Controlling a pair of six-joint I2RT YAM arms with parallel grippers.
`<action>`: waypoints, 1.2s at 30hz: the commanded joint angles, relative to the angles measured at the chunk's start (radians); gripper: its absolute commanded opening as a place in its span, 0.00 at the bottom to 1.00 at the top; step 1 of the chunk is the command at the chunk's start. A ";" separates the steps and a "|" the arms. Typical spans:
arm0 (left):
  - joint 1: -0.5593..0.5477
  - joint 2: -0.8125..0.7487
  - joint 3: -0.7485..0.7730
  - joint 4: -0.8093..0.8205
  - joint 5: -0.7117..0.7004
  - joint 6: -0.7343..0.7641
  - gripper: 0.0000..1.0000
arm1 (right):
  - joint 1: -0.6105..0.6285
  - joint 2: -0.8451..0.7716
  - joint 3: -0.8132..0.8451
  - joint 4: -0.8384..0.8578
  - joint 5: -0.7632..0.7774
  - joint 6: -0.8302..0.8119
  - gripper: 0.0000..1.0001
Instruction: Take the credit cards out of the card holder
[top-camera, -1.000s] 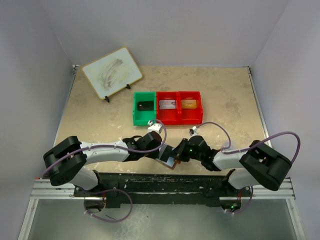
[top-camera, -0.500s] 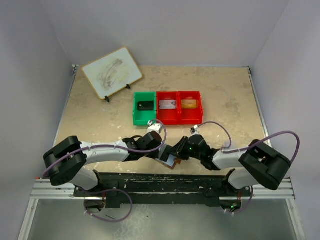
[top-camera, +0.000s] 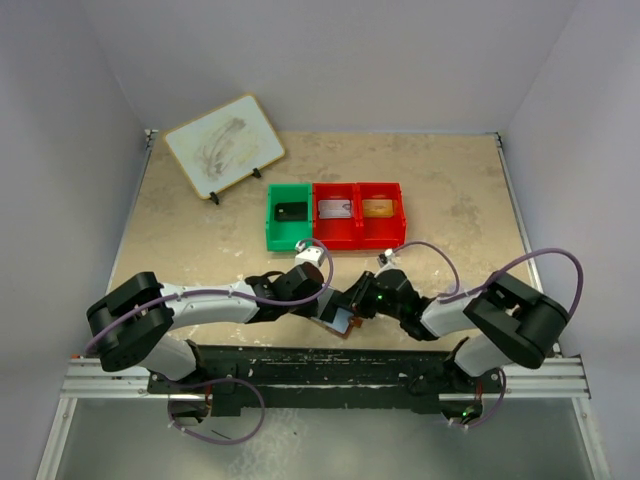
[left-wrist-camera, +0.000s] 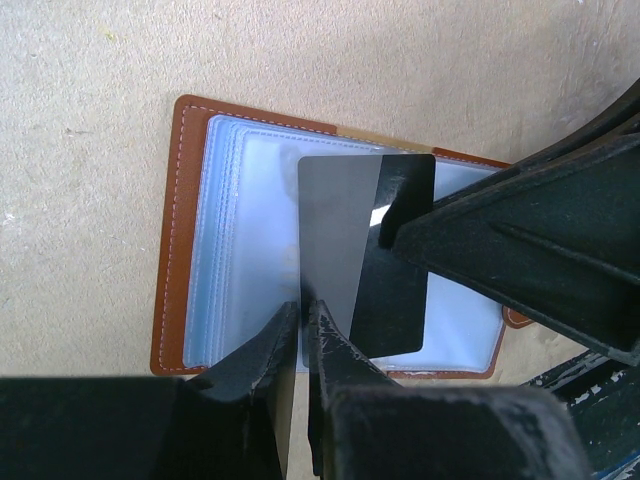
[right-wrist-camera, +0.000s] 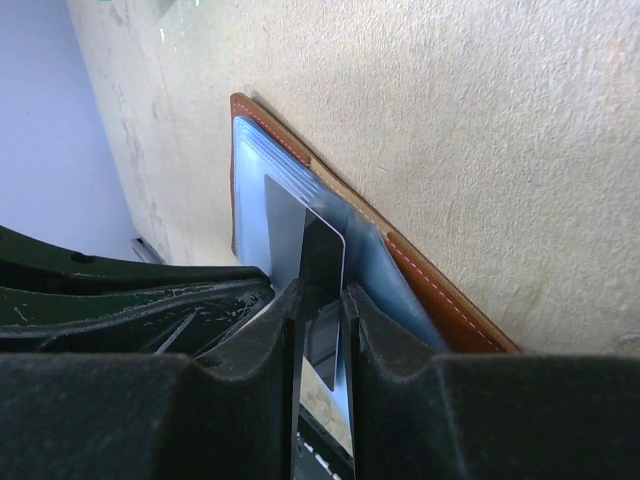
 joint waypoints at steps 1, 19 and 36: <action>-0.004 0.020 -0.014 -0.018 -0.001 0.012 0.06 | -0.003 0.019 -0.015 0.094 -0.011 -0.018 0.24; -0.005 -0.036 -0.006 -0.013 -0.048 -0.007 0.04 | -0.002 -0.079 -0.041 -0.011 -0.019 -0.028 0.00; -0.050 0.063 0.124 -0.057 -0.047 0.059 0.18 | -0.002 -0.084 -0.064 -0.014 -0.023 0.012 0.01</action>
